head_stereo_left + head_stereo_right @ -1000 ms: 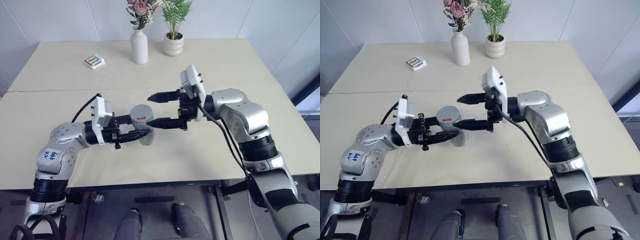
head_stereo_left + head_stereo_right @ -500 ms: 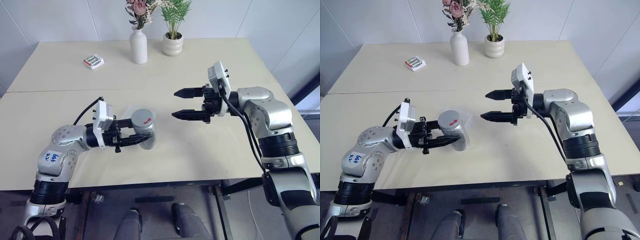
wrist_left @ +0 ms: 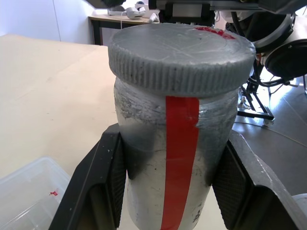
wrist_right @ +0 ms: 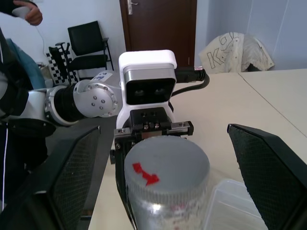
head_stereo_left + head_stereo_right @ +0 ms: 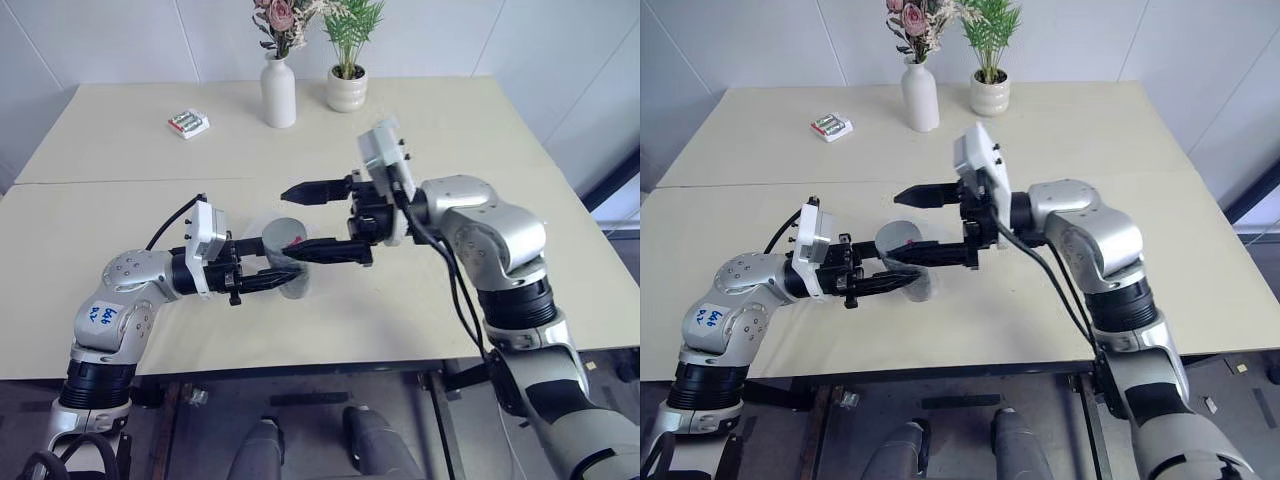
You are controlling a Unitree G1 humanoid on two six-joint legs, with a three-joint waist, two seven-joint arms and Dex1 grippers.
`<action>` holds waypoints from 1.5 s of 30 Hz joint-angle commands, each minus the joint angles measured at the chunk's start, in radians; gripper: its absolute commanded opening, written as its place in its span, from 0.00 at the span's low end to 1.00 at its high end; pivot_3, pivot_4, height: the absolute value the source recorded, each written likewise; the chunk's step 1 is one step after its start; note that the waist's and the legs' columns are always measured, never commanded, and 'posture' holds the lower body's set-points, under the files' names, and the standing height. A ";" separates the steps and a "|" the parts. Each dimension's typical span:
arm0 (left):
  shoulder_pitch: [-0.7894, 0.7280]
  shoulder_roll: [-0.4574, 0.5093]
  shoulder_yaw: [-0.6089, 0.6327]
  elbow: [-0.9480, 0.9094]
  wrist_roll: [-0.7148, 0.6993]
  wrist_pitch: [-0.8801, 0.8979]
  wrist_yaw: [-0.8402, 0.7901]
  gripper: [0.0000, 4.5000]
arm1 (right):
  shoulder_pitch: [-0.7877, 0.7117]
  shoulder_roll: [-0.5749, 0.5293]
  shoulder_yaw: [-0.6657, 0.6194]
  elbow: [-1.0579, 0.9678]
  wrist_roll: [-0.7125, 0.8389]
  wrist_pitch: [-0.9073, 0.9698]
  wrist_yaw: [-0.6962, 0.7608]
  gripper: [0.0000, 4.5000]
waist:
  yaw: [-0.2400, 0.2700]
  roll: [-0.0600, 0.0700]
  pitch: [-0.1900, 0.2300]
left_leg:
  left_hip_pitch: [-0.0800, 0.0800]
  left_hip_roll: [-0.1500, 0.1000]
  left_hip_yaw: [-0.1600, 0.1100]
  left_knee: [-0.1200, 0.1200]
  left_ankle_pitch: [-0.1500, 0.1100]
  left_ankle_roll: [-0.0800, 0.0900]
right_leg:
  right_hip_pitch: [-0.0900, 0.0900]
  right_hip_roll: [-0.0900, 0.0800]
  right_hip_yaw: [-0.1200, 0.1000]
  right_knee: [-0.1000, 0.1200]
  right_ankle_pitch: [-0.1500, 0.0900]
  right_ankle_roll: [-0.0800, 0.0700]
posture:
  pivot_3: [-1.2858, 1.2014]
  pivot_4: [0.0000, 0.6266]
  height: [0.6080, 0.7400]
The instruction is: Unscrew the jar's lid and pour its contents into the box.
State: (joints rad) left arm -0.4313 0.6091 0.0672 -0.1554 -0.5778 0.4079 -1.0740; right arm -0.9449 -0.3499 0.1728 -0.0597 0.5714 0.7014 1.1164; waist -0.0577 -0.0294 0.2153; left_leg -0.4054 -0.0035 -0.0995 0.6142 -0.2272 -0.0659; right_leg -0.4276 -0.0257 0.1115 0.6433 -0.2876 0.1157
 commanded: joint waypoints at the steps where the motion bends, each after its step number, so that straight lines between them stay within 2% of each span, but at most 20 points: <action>1: -0.015 0.006 0.010 -0.033 -0.017 -0.003 -0.004 0.49 | -0.036 0.023 0.021 -0.037 -0.009 -0.003 -0.024 0.99 | -0.001 0.000 0.000 | 0.000 0.000 0.000 0.000 0.000 0.000 | 0.000 0.000 0.000 0.000 0.000 0.000 | 0.52 0.24 1.00; 17: -0.008 0.001 0.008 -0.041 -0.019 -0.003 0.001 0.49 | -0.068 0.077 0.065 0.081 -0.103 -0.057 -0.055 0.99 | -0.003 0.000 0.000 | 0.000 0.000 0.000 0.000 0.000 0.000 | 0.000 0.000 0.000 0.000 0.000 0.000 | 0.52 0.24 1.00; 45: -0.004 0.008 0.011 -0.038 -0.019 -0.008 0.003 0.49 | -0.051 -0.082 -0.018 0.122 -0.073 -0.080 0.010 0.99 | -0.002 0.000 0.000 | 0.000 0.000 0.000 0.000 0.000 0.000 | 0.000 0.000 0.000 0.000 0.000 0.000 | 0.52 0.24 1.00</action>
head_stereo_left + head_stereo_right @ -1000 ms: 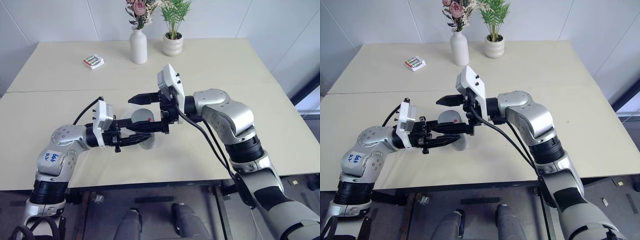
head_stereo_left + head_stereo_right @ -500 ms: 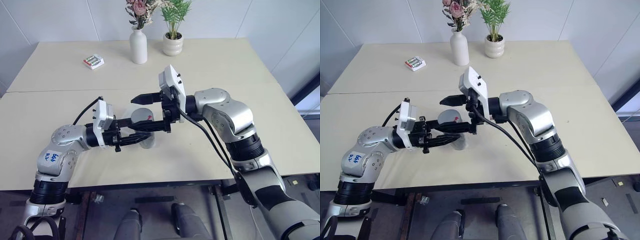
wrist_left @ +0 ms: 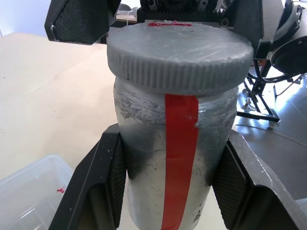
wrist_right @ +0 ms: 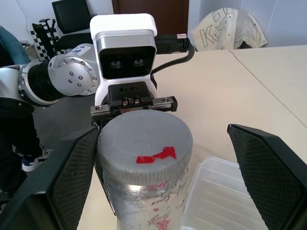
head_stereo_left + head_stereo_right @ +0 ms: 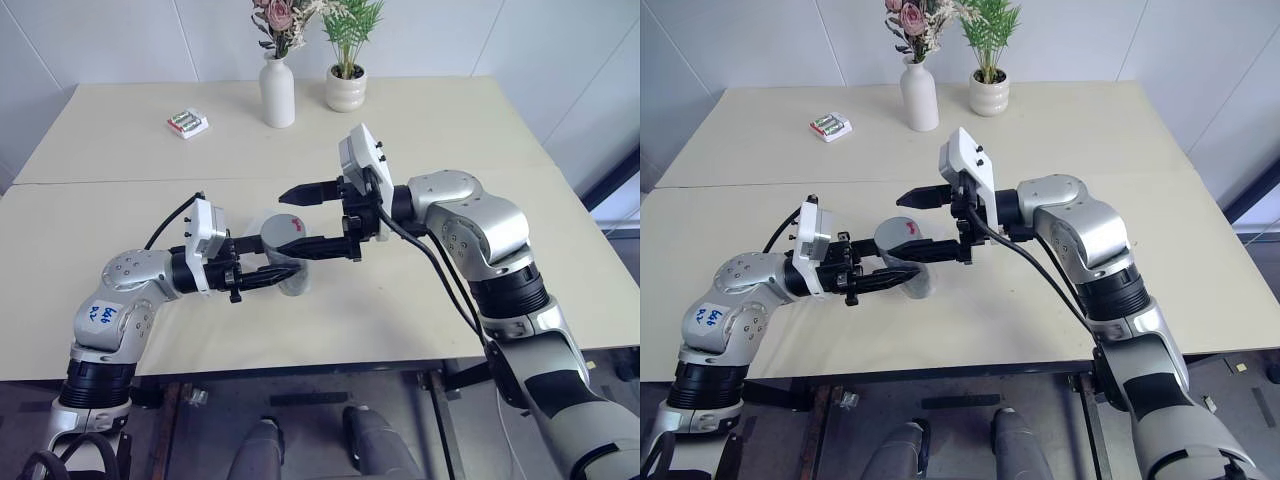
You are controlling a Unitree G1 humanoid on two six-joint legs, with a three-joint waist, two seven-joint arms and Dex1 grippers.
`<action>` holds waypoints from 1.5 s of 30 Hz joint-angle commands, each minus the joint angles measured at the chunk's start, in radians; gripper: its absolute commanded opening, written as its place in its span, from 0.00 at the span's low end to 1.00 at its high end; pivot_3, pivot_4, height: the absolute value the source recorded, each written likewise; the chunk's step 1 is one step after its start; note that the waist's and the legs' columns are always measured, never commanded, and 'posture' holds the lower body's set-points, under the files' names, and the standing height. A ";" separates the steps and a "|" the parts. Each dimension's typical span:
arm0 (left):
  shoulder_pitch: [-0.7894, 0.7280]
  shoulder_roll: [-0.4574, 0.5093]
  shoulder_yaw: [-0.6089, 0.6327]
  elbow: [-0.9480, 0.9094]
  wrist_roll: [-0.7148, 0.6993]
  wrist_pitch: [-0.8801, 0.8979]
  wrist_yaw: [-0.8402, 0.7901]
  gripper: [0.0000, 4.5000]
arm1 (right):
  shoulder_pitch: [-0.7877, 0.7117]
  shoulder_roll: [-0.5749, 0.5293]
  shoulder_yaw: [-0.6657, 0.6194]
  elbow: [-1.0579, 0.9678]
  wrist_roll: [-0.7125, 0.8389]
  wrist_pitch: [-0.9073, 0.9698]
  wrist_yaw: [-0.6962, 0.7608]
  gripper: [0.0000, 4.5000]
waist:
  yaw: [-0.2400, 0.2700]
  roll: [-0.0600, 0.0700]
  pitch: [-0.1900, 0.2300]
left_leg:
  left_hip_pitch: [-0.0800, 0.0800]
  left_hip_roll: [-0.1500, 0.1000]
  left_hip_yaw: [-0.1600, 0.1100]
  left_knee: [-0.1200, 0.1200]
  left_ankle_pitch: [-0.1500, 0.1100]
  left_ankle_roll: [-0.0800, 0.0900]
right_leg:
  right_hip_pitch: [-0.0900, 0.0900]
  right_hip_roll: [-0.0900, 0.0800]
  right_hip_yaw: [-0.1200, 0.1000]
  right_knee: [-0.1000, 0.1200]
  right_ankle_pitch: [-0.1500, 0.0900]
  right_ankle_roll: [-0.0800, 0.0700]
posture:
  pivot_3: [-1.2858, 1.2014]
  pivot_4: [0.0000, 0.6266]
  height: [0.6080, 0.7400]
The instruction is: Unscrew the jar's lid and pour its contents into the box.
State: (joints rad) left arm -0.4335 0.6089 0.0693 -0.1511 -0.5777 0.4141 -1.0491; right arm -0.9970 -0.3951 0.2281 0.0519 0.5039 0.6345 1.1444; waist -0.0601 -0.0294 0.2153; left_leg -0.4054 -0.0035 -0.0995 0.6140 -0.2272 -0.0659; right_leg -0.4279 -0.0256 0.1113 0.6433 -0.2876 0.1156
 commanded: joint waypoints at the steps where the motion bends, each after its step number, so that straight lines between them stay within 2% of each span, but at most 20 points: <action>1: -0.001 0.008 0.009 -0.042 -0.019 -0.014 -0.022 0.49 | 0.003 -0.044 -0.076 0.011 -0.004 -0.014 -0.016 0.99 | 0.000 0.000 0.000 | 0.000 0.000 0.000 0.000 0.000 0.000 | 0.000 0.000 0.000 0.000 0.000 0.000 | 0.52 0.24 1.00; 15: -0.003 0.007 0.014 -0.041 -0.015 -0.013 -0.024 0.49 | 0.025 -0.135 -0.132 0.081 -0.018 -0.030 0.026 0.99 | 0.000 0.000 0.000 | 0.000 0.000 0.001 0.000 0.000 0.000 | 0.000 0.000 0.000 0.000 0.000 0.000 | 0.52 0.24 1.00; 20: -0.003 0.010 0.016 -0.040 -0.015 -0.011 -0.025 0.49 | 0.046 -0.154 -0.176 0.020 0.055 0.011 0.080 0.99 | 0.001 0.000 0.000 | 0.000 0.000 0.001 0.000 0.000 0.000 | 0.000 0.000 0.000 0.000 0.000 0.000 | 0.52 0.24 1.00; 33: -0.013 0.004 0.010 -0.035 -0.013 -0.012 -0.025 0.49 | 0.033 -0.012 -0.099 -0.142 0.104 0.083 -0.008 0.99 | 0.001 0.000 0.000 | 0.000 0.000 0.000 0.000 0.000 0.000 | 0.000 0.000 0.000 0.000 0.000 0.000 | 0.52 0.24 1.00; 45: 0.000 0.002 0.013 -0.049 -0.017 -0.010 -0.017 0.49 | -0.014 0.077 -0.003 -0.085 0.025 0.072 -0.074 0.99 | 0.000 0.000 0.000 | 0.000 0.000 0.000 0.000 0.000 0.000 | 0.000 0.000 0.000 0.000 0.000 0.000 | 0.52 0.24 1.00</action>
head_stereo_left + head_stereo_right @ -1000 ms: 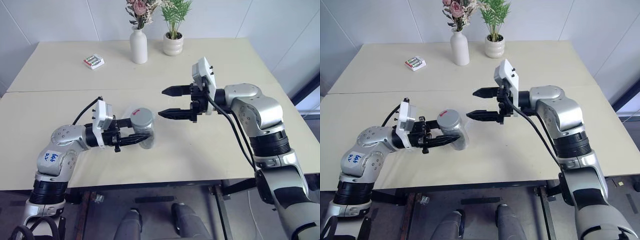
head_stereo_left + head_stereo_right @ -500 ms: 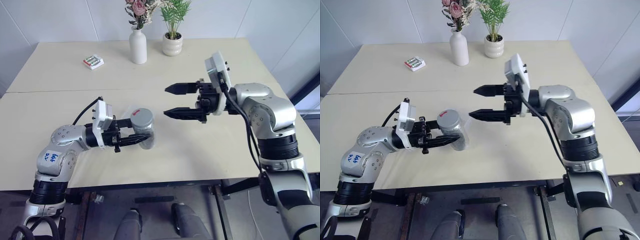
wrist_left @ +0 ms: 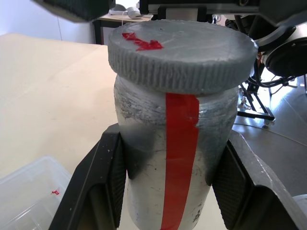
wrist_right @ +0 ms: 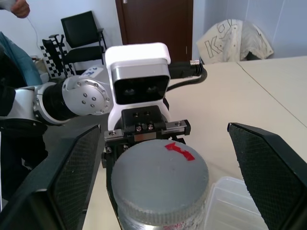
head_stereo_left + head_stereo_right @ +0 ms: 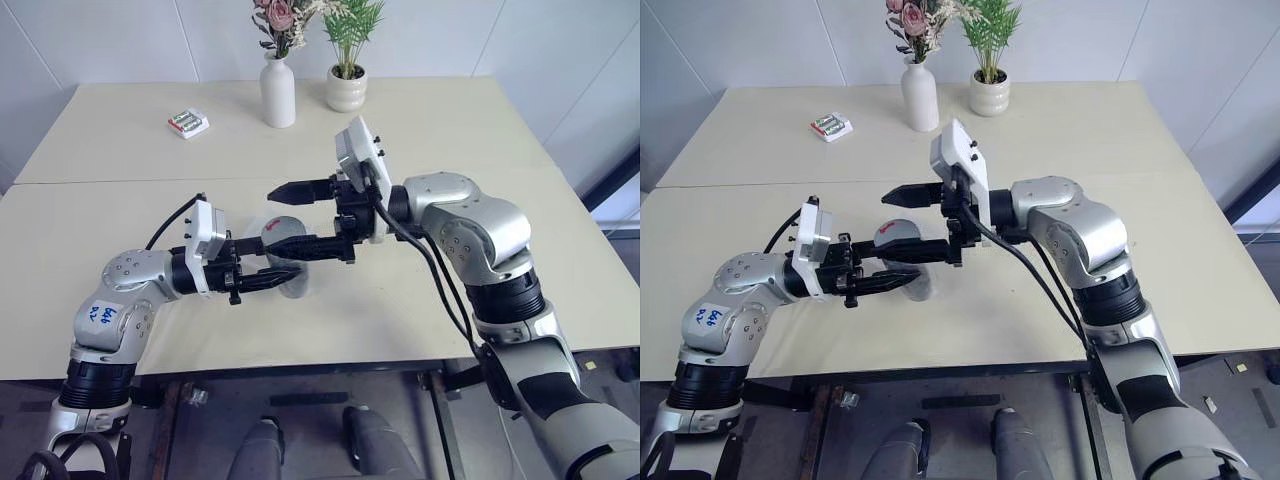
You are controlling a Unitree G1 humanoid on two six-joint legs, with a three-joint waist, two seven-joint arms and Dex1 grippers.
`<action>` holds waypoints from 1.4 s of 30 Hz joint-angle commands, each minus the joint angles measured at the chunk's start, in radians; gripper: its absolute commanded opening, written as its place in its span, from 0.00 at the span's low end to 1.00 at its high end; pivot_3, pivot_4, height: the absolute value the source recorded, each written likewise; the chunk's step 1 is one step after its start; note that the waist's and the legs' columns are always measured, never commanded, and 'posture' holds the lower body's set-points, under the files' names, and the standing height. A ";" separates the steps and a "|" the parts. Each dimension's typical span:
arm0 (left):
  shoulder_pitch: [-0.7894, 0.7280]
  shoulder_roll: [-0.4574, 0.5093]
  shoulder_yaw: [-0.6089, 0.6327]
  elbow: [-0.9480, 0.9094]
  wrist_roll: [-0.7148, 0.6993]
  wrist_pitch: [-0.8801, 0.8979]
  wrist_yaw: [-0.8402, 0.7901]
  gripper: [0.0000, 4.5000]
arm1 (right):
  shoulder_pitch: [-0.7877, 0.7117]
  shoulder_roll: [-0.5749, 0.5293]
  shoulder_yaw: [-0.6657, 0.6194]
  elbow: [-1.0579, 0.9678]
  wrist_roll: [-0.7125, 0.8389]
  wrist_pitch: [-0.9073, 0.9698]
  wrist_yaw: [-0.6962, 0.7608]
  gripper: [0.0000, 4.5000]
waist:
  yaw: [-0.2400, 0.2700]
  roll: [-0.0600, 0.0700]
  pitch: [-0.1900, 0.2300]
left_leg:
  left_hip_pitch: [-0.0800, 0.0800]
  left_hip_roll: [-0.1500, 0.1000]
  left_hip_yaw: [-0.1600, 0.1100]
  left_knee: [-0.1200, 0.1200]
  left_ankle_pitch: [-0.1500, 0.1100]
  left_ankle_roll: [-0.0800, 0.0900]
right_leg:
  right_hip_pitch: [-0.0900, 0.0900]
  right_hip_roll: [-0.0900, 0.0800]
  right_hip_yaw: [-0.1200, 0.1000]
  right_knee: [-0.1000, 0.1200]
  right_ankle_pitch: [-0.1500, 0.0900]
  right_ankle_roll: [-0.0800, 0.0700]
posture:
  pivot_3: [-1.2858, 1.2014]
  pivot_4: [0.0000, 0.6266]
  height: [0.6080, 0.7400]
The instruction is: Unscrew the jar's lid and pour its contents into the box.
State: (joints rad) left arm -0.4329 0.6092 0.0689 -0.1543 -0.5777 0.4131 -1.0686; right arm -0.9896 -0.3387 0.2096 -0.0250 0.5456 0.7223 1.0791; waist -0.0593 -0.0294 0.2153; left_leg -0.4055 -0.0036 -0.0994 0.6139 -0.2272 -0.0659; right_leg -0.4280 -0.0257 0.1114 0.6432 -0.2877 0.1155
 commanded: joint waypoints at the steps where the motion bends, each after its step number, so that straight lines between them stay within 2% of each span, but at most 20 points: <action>1: -0.001 0.003 0.015 -0.046 -0.018 -0.008 0.003 0.49 | -0.021 0.025 0.021 -0.009 -0.018 -0.015 -0.005 0.99 | -0.002 0.000 0.000 | 0.000 0.000 0.000 0.000 0.000 0.000 | 0.000 0.000 0.000 0.000 0.000 0.000 | 0.52 0.24 1.00; 14: -0.002 0.003 0.014 -0.044 -0.018 -0.008 0.004 0.49 | -0.018 0.030 0.030 0.000 -0.025 -0.015 -0.009 0.99 | -0.001 0.000 0.000 | 0.000 0.000 0.000 0.000 0.000 0.000 | 0.000 0.000 0.000 0.000 0.000 0.000 | 0.52 0.24 1.00; 42: -0.010 0.006 0.013 -0.040 -0.015 -0.012 -0.001 0.49 | 0.007 -0.045 -0.022 0.009 -0.028 -0.027 0.026 0.99 | -0.002 0.000 0.000 | 0.000 0.000 0.000 0.000 0.000 0.000 | 0.000 0.000 0.000 0.000 0.000 0.000 | 0.52 0.24 1.00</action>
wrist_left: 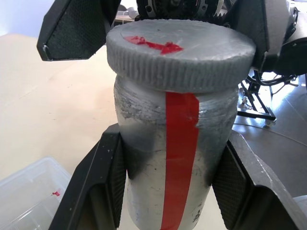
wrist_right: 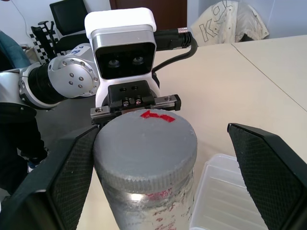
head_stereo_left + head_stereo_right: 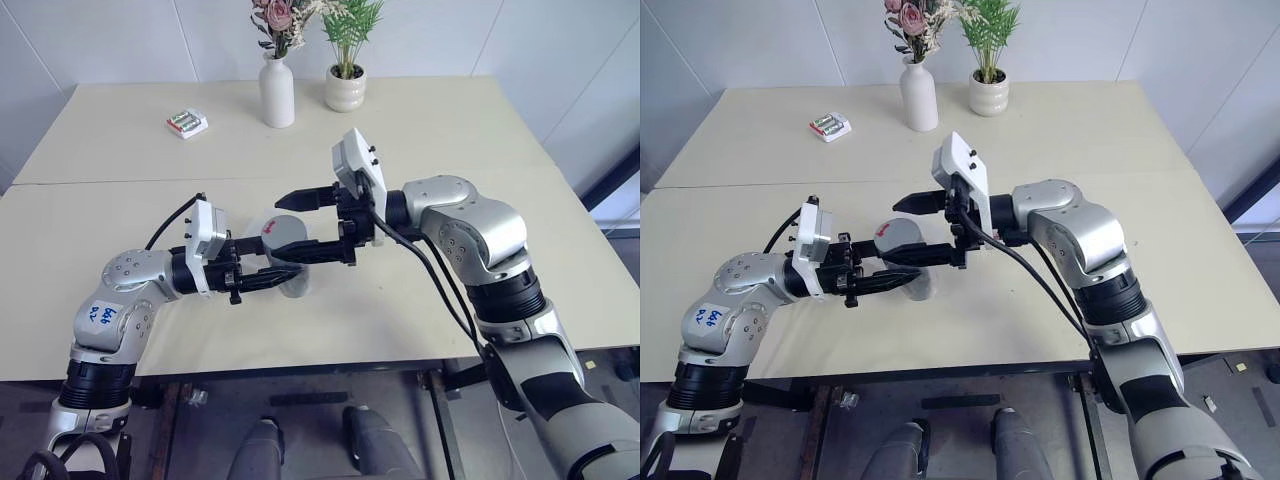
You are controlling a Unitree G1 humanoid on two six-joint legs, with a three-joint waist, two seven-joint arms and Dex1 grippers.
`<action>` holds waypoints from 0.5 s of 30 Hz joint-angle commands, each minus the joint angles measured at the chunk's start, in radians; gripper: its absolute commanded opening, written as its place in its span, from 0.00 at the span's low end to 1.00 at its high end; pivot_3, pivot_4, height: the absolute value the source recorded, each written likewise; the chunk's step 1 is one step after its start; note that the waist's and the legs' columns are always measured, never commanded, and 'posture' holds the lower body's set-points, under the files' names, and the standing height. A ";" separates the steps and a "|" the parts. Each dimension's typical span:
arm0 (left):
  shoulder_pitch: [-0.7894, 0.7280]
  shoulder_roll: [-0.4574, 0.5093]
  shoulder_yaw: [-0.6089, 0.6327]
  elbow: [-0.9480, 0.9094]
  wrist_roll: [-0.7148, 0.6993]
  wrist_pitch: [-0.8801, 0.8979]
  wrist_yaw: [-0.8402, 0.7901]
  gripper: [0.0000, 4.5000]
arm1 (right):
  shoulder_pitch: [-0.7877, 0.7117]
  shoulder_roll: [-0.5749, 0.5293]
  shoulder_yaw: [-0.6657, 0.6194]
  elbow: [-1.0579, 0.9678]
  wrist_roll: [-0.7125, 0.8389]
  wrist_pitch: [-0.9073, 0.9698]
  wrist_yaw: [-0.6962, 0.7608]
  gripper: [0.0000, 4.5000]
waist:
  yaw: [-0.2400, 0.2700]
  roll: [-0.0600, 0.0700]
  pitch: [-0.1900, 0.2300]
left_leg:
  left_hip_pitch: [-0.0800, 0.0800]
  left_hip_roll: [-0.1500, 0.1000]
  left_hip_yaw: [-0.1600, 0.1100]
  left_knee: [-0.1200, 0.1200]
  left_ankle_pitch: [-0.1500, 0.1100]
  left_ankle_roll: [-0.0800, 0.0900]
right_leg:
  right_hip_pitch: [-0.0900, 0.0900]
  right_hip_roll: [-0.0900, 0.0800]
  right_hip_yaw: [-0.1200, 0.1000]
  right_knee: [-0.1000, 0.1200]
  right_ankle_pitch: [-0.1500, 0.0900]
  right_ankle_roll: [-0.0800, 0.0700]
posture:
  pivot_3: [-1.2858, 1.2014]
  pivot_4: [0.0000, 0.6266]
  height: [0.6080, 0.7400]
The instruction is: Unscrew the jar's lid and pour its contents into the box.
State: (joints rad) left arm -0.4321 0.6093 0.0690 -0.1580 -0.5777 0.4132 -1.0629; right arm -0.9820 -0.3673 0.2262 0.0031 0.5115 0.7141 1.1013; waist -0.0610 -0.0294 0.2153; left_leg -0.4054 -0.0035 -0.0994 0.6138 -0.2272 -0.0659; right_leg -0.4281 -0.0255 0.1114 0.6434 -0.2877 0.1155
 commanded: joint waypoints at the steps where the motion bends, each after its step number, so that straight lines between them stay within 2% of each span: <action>1: -0.010 0.007 0.013 -0.037 -0.016 -0.011 -0.007 0.49 | 0.000 -0.019 -0.039 -0.019 0.008 -0.018 0.005 0.99 | 0.000 0.000 0.000 | 0.000 0.000 0.000 0.000 0.000 0.000 | 0.000 0.000 0.000 0.000 0.000 0.000 | 0.52 0.24 1.00; 15: -0.005 0.008 0.015 -0.040 -0.015 -0.009 -0.002 0.49 | 0.011 -0.034 -0.041 -0.012 0.022 -0.020 0.036 0.99 | 0.000 0.000 0.000 | 0.000 0.000 0.000 0.000 0.000 0.000 | 0.000 0.000 0.000 0.000 0.000 0.000 | 0.52 0.24 1.00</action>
State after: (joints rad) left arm -0.4320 0.6093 0.0690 -0.1583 -0.5777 0.4132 -1.0631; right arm -0.9664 -0.3927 0.2202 0.0057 0.5158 0.7032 1.1292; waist -0.0608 -0.0294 0.2153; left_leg -0.4054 -0.0034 -0.0994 0.6138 -0.2272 -0.0658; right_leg -0.4281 -0.0255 0.1114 0.6434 -0.2877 0.1155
